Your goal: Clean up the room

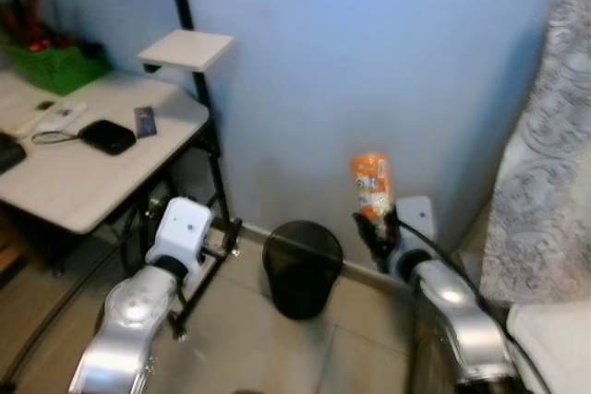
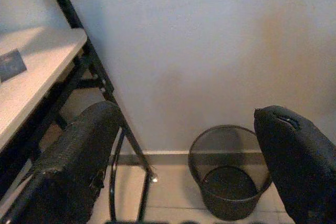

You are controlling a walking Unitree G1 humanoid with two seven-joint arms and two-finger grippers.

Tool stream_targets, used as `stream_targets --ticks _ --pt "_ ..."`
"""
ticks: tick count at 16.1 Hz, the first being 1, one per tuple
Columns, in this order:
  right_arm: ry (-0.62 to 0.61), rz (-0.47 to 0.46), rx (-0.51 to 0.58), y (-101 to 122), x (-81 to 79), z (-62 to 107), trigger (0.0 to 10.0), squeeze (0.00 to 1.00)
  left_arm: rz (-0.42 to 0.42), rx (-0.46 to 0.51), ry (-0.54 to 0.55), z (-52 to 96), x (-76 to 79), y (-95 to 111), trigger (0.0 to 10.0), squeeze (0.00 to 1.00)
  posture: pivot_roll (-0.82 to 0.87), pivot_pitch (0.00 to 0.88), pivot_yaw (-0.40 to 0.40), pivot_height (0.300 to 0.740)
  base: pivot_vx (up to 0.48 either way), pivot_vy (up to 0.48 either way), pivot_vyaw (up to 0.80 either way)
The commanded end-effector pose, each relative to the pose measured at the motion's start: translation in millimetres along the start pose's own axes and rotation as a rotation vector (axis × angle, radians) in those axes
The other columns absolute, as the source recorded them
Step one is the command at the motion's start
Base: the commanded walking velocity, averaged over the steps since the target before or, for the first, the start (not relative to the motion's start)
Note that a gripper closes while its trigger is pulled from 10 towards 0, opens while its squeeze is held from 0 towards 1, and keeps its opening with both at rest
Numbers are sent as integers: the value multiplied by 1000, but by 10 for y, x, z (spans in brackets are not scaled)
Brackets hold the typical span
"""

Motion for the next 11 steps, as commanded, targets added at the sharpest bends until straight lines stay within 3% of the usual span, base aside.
stream_targets --ticks 1,11 --pt "15 -11 17 50 -70 -35 10000 0 -22 -7 28 33 -97 -5 10000 0 209 0 15 740 382 0 0" --pt "-16 -3 13 82 -35 -150 10000 0 -54 -9 -7 46 -110 6 10000 0 234 0 2 740 381 0 0"
Point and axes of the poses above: a point about 5 cm out from each wrist's last joint towards the gripper, its own z axis pointing back from the gripper into the wrist, its own y axis along the axis of the wrist's last joint, x = y × z, the point moved 1 cm from there along -z, pointing out of the wrist towards the gripper, and after that the axes turned 8 degrees about -z, right-handed, at the moved point
